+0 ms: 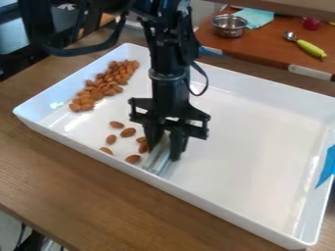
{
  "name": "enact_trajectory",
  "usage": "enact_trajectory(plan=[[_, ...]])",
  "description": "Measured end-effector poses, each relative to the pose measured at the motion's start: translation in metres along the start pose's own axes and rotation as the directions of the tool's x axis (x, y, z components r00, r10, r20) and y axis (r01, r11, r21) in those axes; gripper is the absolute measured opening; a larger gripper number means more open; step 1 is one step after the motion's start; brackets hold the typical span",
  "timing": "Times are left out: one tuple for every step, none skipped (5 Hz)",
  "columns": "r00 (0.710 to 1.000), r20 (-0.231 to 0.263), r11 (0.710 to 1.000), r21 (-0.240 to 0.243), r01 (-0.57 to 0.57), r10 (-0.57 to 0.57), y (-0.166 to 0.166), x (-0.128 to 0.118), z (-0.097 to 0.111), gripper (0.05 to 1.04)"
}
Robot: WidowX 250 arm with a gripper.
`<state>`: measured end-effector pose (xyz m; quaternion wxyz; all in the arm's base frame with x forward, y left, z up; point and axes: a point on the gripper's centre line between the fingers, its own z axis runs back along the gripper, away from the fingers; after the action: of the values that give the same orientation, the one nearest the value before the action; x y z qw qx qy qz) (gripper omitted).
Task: Sweep into pile
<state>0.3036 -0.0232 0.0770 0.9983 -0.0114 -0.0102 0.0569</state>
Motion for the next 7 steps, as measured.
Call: enact_trajectory(plan=[[1.0,-0.021,0.999,0.041,-0.004,0.005,0.022,0.007,0.0,0.378],[1.0,-0.023,0.998,0.06,-0.005,0.006,0.036,0.009,-0.001,0.378],[1.0,-0.005,0.997,0.074,0.007,-0.007,0.046,0.013,-0.002,0.378],[1.0,0.007,0.996,0.092,0.005,-0.006,0.07,0.021,0.0,0.378],[1.0,0.003,0.995,0.101,0.02,-0.02,0.091,0.02,0.0,0.378],[0.999,-0.019,0.994,0.101,0.033,-0.032,0.118,0.016,0.002,0.378],[0.999,-0.02,0.99,0.131,0.046,-0.044,0.132,0.018,0.003,0.378]])
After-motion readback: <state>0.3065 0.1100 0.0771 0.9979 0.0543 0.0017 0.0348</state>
